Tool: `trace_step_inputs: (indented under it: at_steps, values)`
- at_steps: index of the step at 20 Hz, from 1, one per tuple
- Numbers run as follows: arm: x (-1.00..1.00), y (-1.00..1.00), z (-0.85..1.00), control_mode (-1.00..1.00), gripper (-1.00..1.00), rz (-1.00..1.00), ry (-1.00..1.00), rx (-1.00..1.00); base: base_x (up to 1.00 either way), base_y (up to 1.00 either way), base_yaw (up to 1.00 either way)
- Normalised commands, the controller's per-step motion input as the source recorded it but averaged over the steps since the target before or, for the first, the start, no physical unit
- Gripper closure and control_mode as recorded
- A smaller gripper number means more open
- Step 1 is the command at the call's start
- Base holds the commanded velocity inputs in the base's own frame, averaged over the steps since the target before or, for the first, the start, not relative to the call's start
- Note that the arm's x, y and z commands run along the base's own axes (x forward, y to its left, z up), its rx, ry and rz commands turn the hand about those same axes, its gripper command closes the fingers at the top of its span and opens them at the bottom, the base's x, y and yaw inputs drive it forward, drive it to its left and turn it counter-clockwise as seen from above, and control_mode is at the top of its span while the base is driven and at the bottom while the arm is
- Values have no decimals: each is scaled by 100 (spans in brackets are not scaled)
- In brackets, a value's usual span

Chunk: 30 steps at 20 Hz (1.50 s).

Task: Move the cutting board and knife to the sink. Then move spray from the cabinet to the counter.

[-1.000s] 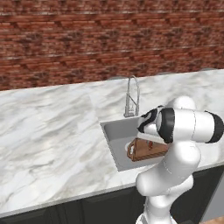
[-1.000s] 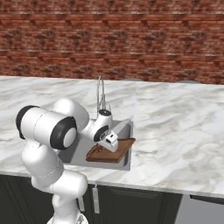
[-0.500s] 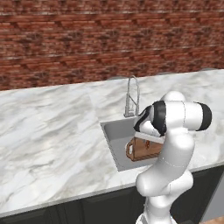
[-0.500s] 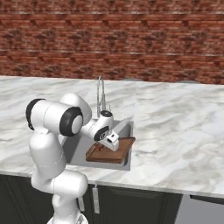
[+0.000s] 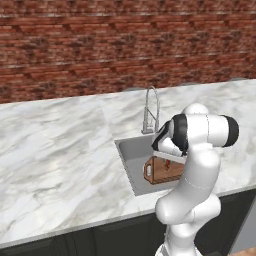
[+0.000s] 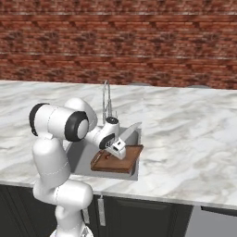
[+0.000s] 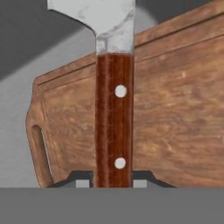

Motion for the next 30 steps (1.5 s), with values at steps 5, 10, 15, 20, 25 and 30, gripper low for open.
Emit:
trace_step_inputs:
  at_steps: [5,10,15,20,25,30]
  values:
    - [0,11,27,-100,-100,0,-2,0,0,0,0]
    - [-26,57,77,-100,-100,-1,-11,0,0,0,0]
    - [-38,92,81,-100,-100,0,-10,0,0,0,0]
    - [-50,77,95,-100,-100,-2,-13,0,0,0,0]
    - [-74,-7,100,-100,-100,-11,-14,0,0,0,0]
    - [-97,-23,100,-100,-100,-11,-27,0,0,0,0]
